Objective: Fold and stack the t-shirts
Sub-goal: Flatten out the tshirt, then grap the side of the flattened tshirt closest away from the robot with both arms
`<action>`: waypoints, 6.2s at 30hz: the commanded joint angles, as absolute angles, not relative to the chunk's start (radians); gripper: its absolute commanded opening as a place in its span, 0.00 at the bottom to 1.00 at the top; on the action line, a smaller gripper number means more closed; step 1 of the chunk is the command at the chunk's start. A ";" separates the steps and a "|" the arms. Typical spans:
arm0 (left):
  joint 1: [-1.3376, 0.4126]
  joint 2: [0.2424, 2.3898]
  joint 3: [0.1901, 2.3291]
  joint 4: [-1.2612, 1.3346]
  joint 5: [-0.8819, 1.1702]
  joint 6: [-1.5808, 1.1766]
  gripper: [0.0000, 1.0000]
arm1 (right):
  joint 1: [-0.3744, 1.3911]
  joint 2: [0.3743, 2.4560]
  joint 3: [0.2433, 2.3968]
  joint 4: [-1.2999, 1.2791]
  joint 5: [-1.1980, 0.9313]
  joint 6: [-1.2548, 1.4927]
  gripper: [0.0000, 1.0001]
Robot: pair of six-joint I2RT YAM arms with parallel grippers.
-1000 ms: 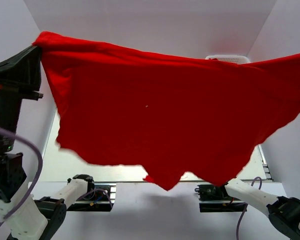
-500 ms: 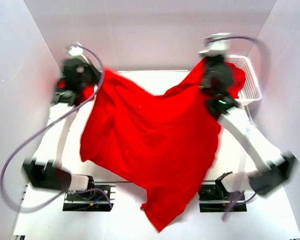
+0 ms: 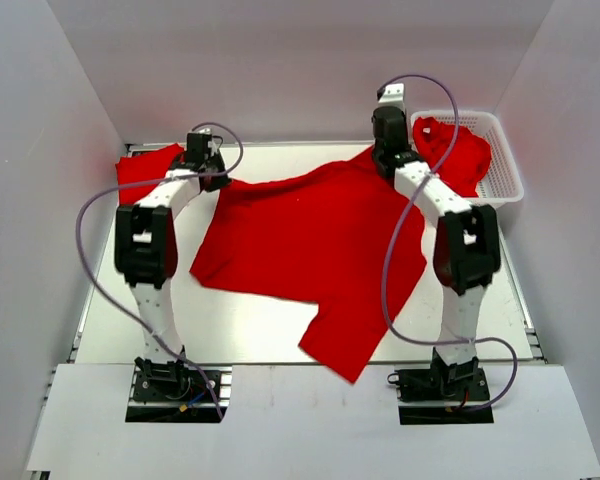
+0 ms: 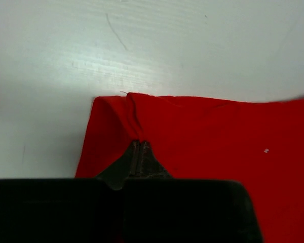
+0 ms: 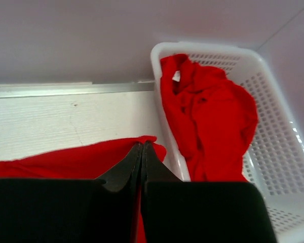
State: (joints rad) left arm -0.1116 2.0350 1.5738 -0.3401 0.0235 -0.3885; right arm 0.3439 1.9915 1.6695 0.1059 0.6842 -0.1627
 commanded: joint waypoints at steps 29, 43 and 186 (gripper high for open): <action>-0.067 2.521 2.376 -0.187 0.149 -0.328 1.00 | 0.207 2.421 2.198 0.370 0.240 -0.143 0.90; -0.107 2.247 2.036 -0.577 0.098 -0.176 1.00 | 0.319 1.862 1.610 -0.103 0.020 -0.020 0.90; -0.048 1.270 0.715 -0.845 -0.244 -0.922 0.81 | 0.837 1.184 0.790 -0.574 0.054 0.255 0.90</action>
